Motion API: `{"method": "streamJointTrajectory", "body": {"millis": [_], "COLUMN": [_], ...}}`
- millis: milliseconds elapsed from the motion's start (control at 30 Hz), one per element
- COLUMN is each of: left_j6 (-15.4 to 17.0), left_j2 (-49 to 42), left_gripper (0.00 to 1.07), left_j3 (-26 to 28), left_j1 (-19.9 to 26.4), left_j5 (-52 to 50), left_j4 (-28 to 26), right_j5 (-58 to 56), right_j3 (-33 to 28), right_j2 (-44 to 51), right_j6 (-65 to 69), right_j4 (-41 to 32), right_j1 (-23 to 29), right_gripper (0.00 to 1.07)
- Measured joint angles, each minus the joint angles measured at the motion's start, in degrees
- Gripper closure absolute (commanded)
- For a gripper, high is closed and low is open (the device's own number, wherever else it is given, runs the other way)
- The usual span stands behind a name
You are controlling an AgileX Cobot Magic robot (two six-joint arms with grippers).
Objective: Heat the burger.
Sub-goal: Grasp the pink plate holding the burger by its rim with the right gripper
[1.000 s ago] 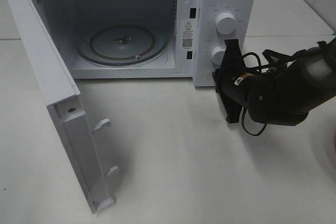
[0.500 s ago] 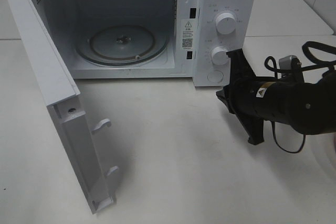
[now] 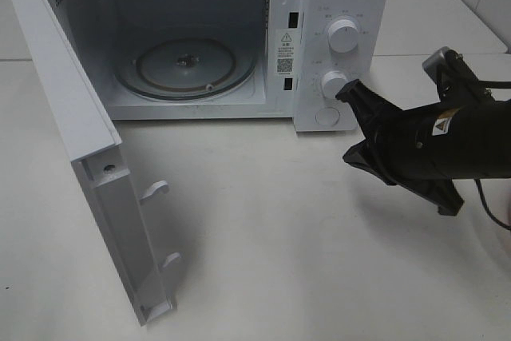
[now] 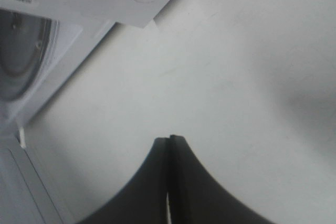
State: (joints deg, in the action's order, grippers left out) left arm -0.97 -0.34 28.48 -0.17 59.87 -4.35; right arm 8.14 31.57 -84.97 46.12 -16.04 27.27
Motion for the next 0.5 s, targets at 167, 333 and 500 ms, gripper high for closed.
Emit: {"method": "streamJointTrajectory", "body": {"millis": [167,333,500], "left_j6": [0.0,0.0,0.0], "left_j2": [0.0,0.0,0.0], "left_gripper": [0.09,0.09,0.09], "left_j3": [0.0,0.0,0.0], "left_j1": [0.0,0.0,0.0], "left_j5": [0.0,0.0,0.0], "left_j4": [0.0,0.0,0.0], "right_j5": [-11.92,-24.35,-35.18], "right_j3": [0.63,3.84,7.39], "right_j2": [3.78,4.98,5.04], "right_j6": [-13.29,-26.13,-38.33], "right_j4": [0.0,0.11,2.52], "right_j1": [-0.17,-0.29,-0.29], "right_gripper": [1.03,1.02,1.01]}}
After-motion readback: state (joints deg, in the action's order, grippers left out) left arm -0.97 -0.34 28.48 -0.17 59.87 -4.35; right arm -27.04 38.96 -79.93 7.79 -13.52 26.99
